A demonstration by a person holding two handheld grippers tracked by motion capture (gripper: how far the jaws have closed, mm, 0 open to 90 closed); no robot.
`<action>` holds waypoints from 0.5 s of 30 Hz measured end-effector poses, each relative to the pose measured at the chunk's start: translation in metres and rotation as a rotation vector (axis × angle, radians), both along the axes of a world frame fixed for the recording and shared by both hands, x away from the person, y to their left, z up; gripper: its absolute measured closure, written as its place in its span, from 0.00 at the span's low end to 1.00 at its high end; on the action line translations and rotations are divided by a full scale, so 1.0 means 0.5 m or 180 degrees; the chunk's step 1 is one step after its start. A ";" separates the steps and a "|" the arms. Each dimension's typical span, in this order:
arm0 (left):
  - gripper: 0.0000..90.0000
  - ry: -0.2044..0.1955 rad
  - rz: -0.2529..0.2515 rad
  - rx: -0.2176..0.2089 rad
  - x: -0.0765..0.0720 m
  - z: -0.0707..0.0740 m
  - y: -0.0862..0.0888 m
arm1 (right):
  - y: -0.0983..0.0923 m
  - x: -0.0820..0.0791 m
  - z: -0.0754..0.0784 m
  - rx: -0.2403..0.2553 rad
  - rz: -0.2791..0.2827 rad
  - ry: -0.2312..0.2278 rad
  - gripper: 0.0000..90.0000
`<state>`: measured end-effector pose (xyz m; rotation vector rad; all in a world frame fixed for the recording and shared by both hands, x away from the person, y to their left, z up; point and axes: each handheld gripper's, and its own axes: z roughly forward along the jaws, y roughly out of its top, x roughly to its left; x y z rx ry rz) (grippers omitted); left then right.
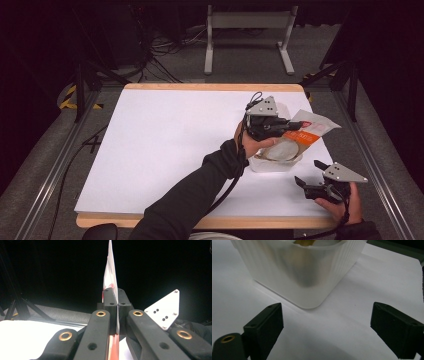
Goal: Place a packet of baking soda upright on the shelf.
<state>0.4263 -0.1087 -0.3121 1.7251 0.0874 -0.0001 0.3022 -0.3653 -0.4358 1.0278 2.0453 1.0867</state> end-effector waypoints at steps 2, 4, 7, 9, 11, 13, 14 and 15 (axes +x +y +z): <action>1.00 0.0046 -0.0009 0.0002 0.002 -0.012 0.004 | 0.000 0.000 0.000 0.0002 0.0000 0.0001 0.13; 1.00 0.0077 -0.0004 0.0013 0.004 -0.026 0.008 | 0.001 0.001 0.000 -0.0001 -0.0009 0.0004 0.13; 1.00 0.0106 -0.0003 0.0006 0.006 -0.046 0.019 | 0.003 0.001 -0.002 -0.0019 0.0000 0.0008 0.13; 1.00 0.0153 -0.0017 -0.0006 0.009 -0.058 0.027 | 0.003 0.001 -0.002 -0.0019 -0.0002 0.0013 0.13; 1.00 0.0225 -0.0025 -0.0037 0.014 -0.073 0.043 | 0.003 0.001 -0.002 -0.0019 -0.0004 0.0014 0.13; 1.00 0.0275 -0.0031 -0.0075 0.018 -0.082 0.054 | 0.003 0.002 -0.002 -0.0025 -0.0001 0.0019 0.13; 1.00 0.0276 -0.0034 -0.0093 0.019 -0.084 0.059 | 0.004 0.002 -0.002 -0.0025 -0.0005 0.0020 0.13; 1.00 0.0259 -0.0038 -0.0095 0.019 -0.084 0.064 | 0.004 0.002 -0.003 -0.0028 -0.0006 0.0022 0.13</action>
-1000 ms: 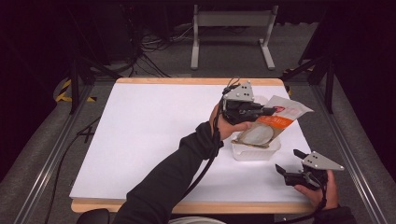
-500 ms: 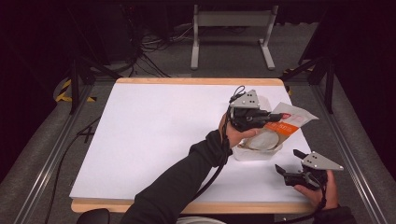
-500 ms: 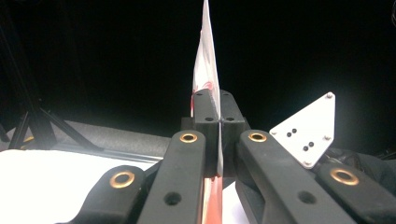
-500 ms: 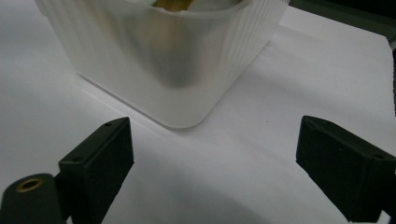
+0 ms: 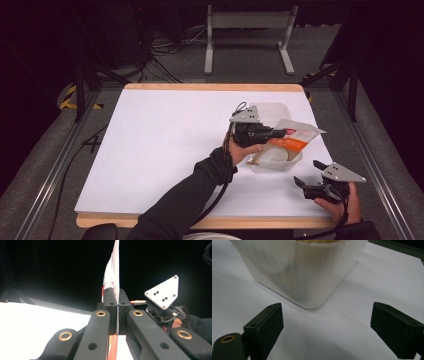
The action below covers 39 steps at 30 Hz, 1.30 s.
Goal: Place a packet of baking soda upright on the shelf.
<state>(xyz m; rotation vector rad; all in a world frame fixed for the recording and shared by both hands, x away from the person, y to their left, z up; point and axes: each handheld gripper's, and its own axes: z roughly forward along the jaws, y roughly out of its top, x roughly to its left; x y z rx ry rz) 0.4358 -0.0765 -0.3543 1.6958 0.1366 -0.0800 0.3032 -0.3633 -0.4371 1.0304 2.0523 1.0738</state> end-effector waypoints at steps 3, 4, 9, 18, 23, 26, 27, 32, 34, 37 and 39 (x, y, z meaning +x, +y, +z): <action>1.00 -0.0148 -0.0034 0.0143 -0.008 0.005 0.007 | 0.001 0.000 0.000 -0.0013 0.0008 0.0005 0.13; 1.00 -0.0178 -0.0052 0.0208 -0.010 0.010 0.005 | 0.001 0.000 0.000 -0.0016 0.0005 0.0008 0.13; 0.97 -0.0354 -0.0044 0.0563 -0.019 0.026 -0.022 | 0.004 0.001 -0.002 -0.0047 0.0013 0.0029 0.13; 0.71 -0.0365 -0.0204 0.1314 -0.013 0.027 -0.071 | 0.002 0.001 -0.002 -0.0038 0.0042 0.0049 0.13; 0.85 -0.0307 -0.0248 0.1432 -0.007 0.007 -0.073 | 0.003 0.001 -0.002 -0.0043 0.0048 0.0062 0.13; 1.00 -0.0322 -0.0220 0.1388 -0.006 0.004 -0.072 | 0.005 0.002 -0.003 -0.0058 0.0047 0.0067 0.13; 1.00 -0.0335 -0.0204 0.1365 -0.006 0.003 -0.071 | 0.005 0.002 -0.004 -0.0067 0.0050 0.0069 0.13; 1.00 -0.0280 0.0006 0.0852 -0.010 -0.002 -0.053 | 0.004 0.002 -0.004 -0.0061 0.0050 0.0079 0.13; 1.00 -0.0266 0.0051 0.0522 -0.012 0.001 -0.047 | 0.004 0.003 -0.005 -0.0065 0.0051 0.0080 0.13; 1.00 -0.0309 0.0057 0.0417 -0.016 -0.002 -0.050 | 0.005 0.003 -0.005 -0.0075 0.0055 0.0077 0.13; 1.00 -0.0332 0.0039 0.0384 -0.020 -0.013 -0.055 | 0.006 0.003 -0.005 -0.0081 0.0059 0.0084 0.13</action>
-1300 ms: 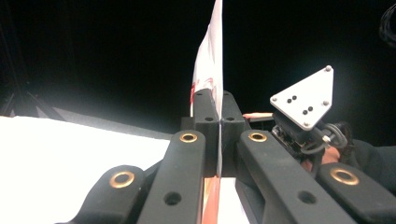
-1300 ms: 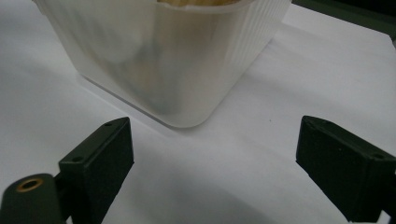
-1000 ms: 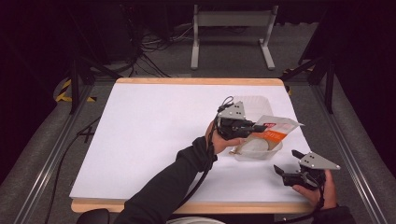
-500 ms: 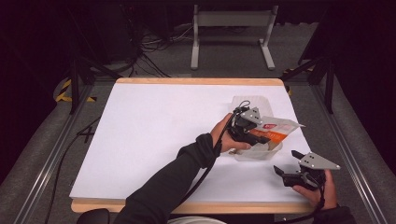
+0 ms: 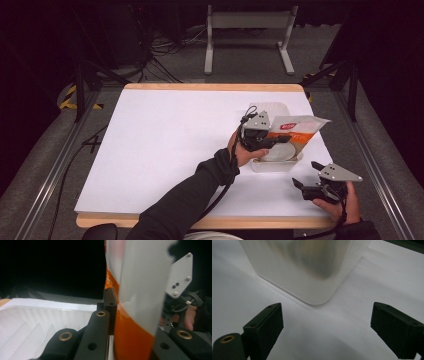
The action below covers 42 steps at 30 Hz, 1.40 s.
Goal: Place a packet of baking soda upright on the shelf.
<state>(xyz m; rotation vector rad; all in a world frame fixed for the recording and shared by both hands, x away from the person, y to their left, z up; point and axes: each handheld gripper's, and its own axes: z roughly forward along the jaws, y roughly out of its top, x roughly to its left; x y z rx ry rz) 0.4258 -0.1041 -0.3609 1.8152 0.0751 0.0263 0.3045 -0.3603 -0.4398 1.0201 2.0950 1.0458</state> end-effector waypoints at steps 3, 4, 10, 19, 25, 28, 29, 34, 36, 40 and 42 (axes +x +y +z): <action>1.00 0.0096 -0.0017 -0.0084 0.002 -0.026 0.002 | 0.000 -0.001 0.001 -0.0001 0.0010 -0.0005 0.13; 1.00 0.0190 -0.0070 -0.0169 0.006 -0.038 0.005 | -0.001 -0.001 0.001 0.0003 0.0009 -0.0006 0.13; 1.00 0.0325 -0.0077 -0.0166 0.004 -0.090 0.013 | 0.001 -0.001 0.001 -0.0008 0.0012 -0.0006 0.13; 1.00 0.0243 -0.0050 -0.0020 0.005 -0.092 0.030 | 0.002 -0.002 -0.001 -0.0029 0.0018 0.0000 0.13; 0.97 0.0178 0.0027 0.0144 0.006 -0.090 0.045 | 0.002 -0.002 0.000 -0.0026 0.0017 0.0002 0.13; 0.95 0.0151 0.0043 0.0220 0.007 -0.084 0.050 | 0.003 -0.002 0.000 -0.0029 0.0013 -0.0002 0.13; 0.94 0.0164 0.0054 0.0243 0.008 -0.082 0.053 | 0.003 -0.002 0.000 -0.0025 0.0011 -0.0001 0.13; 0.95 0.0060 0.0032 0.0376 0.008 -0.070 0.057 | 0.003 -0.002 0.001 -0.0018 0.0000 -0.0004 0.13; 0.94 0.0051 0.0035 0.0398 0.010 -0.065 0.058 | 0.002 -0.003 0.001 -0.0014 -0.0001 -0.0001 0.13; 0.93 0.0026 0.0042 0.0439 0.010 -0.060 0.062 | 0.001 -0.004 0.002 -0.0013 0.0001 -0.0016 0.13; 0.89 0.0015 0.0052 0.0446 0.010 -0.058 0.064 | 0.001 -0.004 0.002 -0.0012 0.0005 -0.0013 0.13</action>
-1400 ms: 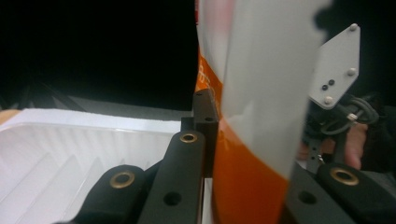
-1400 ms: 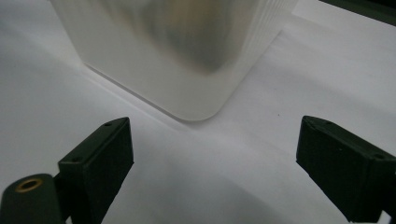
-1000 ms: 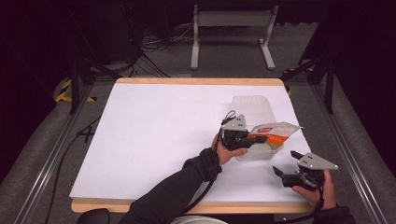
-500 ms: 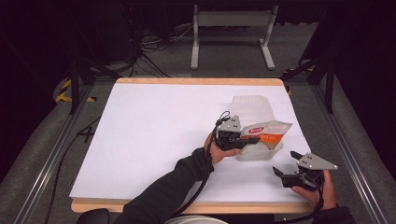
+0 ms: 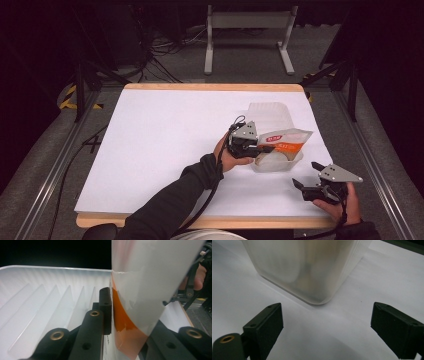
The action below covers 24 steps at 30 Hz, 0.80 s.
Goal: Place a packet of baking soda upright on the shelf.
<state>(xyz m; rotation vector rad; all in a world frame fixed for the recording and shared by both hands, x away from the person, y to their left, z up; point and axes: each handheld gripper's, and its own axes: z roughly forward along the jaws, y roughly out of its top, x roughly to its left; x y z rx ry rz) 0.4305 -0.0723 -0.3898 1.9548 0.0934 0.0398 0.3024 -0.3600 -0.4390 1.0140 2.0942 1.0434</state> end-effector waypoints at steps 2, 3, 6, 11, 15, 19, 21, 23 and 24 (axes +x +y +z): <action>0.86 0.0001 0.0031 -0.0023 -0.001 0.006 0.008 | 0.000 0.000 0.000 -0.0005 -0.0002 -0.0013 0.13; 0.84 0.0001 0.0031 -0.0023 -0.001 0.006 0.008 | 0.000 0.000 0.000 -0.0005 -0.0002 -0.0013 0.13; 0.79 -0.0068 0.0081 0.0018 -0.003 0.017 0.017 | 0.001 0.000 0.000 -0.0005 -0.0010 0.0001 0.13; 0.73 -0.0203 0.0060 0.0151 -0.009 0.028 0.032 | 0.004 0.000 0.000 -0.0021 -0.0007 -0.0005 0.13; 0.68 -0.0325 0.0092 0.0225 -0.019 0.035 0.042 | 0.005 0.000 0.000 -0.0022 -0.0003 -0.0009 0.13; 0.57 -0.0371 0.0234 0.0248 -0.023 0.043 0.059 | 0.004 0.000 0.001 -0.0018 -0.0007 -0.0018 0.13; 0.57 -0.0393 0.0250 0.0281 -0.023 0.045 0.070 | 0.005 0.000 0.001 -0.0017 -0.0008 -0.0018 0.13; 0.52 -0.0426 0.0295 0.0316 -0.025 0.046 0.078 | 0.005 0.000 0.001 -0.0030 -0.0006 -0.0024 0.13; 0.49 -0.0436 0.0323 0.0323 -0.027 0.046 0.081 | 0.006 -0.001 0.002 -0.0032 -0.0008 -0.0025 0.13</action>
